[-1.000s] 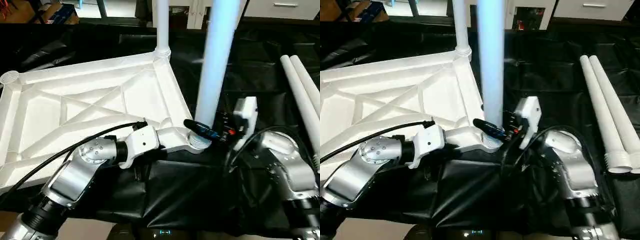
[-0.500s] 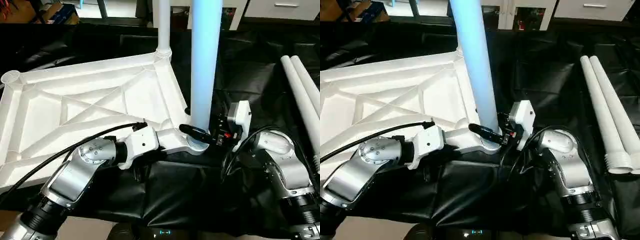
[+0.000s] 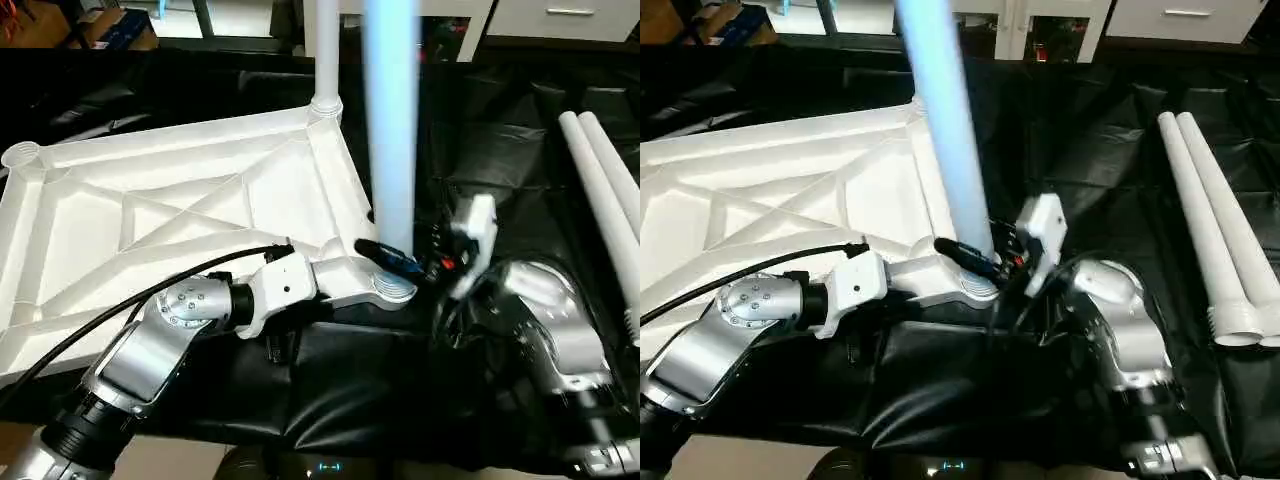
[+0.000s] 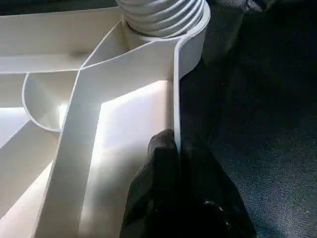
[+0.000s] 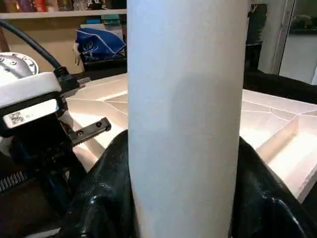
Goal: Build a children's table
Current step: Insert table leg to table base
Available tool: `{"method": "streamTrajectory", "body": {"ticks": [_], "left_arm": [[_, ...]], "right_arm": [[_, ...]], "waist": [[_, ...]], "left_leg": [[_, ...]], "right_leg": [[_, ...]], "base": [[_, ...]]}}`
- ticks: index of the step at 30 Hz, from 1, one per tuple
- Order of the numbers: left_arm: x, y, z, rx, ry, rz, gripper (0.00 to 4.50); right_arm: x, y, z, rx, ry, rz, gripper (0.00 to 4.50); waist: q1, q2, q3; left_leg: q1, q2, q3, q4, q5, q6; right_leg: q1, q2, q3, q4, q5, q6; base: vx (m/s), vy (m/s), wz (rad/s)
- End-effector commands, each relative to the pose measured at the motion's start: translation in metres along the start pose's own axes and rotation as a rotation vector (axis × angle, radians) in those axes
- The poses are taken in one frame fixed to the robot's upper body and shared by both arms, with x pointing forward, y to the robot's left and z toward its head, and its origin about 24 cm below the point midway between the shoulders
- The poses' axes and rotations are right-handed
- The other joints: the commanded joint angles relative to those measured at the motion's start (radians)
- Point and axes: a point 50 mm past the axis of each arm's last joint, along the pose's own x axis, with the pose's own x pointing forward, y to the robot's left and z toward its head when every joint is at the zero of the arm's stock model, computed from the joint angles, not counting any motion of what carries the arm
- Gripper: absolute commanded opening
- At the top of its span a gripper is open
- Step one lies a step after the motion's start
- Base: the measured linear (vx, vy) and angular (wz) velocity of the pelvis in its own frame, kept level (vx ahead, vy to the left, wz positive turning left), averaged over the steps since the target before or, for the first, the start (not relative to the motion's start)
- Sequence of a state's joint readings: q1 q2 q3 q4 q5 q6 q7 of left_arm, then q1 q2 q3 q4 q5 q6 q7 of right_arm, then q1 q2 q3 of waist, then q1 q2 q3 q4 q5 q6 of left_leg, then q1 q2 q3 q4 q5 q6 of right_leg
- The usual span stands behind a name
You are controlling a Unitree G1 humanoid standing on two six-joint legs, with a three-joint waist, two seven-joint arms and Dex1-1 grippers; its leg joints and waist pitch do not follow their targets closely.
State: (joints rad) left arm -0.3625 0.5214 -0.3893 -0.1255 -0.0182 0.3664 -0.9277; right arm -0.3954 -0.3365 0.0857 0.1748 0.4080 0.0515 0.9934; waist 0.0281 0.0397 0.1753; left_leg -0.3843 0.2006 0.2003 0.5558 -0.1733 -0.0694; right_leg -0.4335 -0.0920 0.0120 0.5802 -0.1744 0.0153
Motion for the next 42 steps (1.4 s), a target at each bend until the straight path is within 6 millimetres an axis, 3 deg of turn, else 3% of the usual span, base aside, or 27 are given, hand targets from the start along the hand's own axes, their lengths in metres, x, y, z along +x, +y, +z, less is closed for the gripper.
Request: {"method": "streamTrajectory", "body": {"ticks": [1,3,10,22,28,34,42], "left_arm": [[0.012,-0.021,-0.018,-0.045,0.067,-0.118,0.06],[0.012,-0.021,-0.018,-0.044,0.065,-0.117,0.06],[0.012,-0.022,-0.018,-0.048,0.059,-0.100,0.06],[0.012,-0.021,-0.018,-0.055,0.054,-0.087,0.06],[0.012,-0.020,-0.018,-0.059,0.052,-0.081,0.06],[0.012,-0.018,-0.018,-0.062,0.053,-0.068,0.06],[0.013,-0.018,-0.018,-0.062,0.055,-0.065,0.06]], "right_arm": [[-0.005,0.002,-0.029,0.116,0.107,-0.046,1.86],[-0.005,0.001,-0.030,0.128,0.117,-0.058,1.86],[-0.016,0.002,-0.034,0.162,0.101,-0.109,1.86],[-0.040,0.004,-0.036,0.228,-0.037,-0.299,1.86],[-0.053,0.014,-0.045,0.238,-0.045,-0.352,1.86],[-0.058,0.027,-0.053,0.199,-0.029,-0.362,1.86],[-0.057,0.047,-0.066,0.142,0.071,-0.288,1.86]], "waist": [[-0.007,-0.002,-0.051],[-0.007,-0.007,-0.054],[-0.005,-0.008,-0.056],[0.000,-0.004,-0.055],[0.005,-0.005,-0.054],[0.006,-0.005,-0.048],[0.007,-0.004,-0.049]], "left_leg": [[0.022,0.014,0.000,-0.065,-0.177,0.063],[0.021,0.014,0.000,-0.065,-0.175,0.062],[0.021,0.015,0.001,-0.065,-0.175,0.062],[0.022,0.015,0.001,-0.069,-0.184,0.058],[0.020,0.014,0.002,-0.068,-0.165,0.062],[0.021,0.016,0.000,-0.075,-0.227,0.046],[0.018,0.014,-0.001,-0.075,-0.216,0.046]], "right_leg": [[0.040,-0.015,0.006,-0.055,-0.117,-0.247],[0.041,-0.015,0.006,-0.054,-0.108,-0.247],[0.040,-0.014,0.007,-0.054,-0.101,-0.244],[0.036,-0.013,0.006,-0.058,-0.109,-0.228],[0.038,-0.013,0.006,-0.056,-0.078,-0.218],[0.031,-0.015,0.008,-0.068,-0.175,-0.190],[0.034,-0.013,0.008,-0.067,-0.150,-0.177]], "base": [[0.000,0.000,0.00],[0.000,0.000,0.00],[0.000,0.000,0.00],[0.000,0.000,0.00],[0.000,0.000,0.00],[0.000,0.000,0.00],[0.000,0.000,0.00]]}}
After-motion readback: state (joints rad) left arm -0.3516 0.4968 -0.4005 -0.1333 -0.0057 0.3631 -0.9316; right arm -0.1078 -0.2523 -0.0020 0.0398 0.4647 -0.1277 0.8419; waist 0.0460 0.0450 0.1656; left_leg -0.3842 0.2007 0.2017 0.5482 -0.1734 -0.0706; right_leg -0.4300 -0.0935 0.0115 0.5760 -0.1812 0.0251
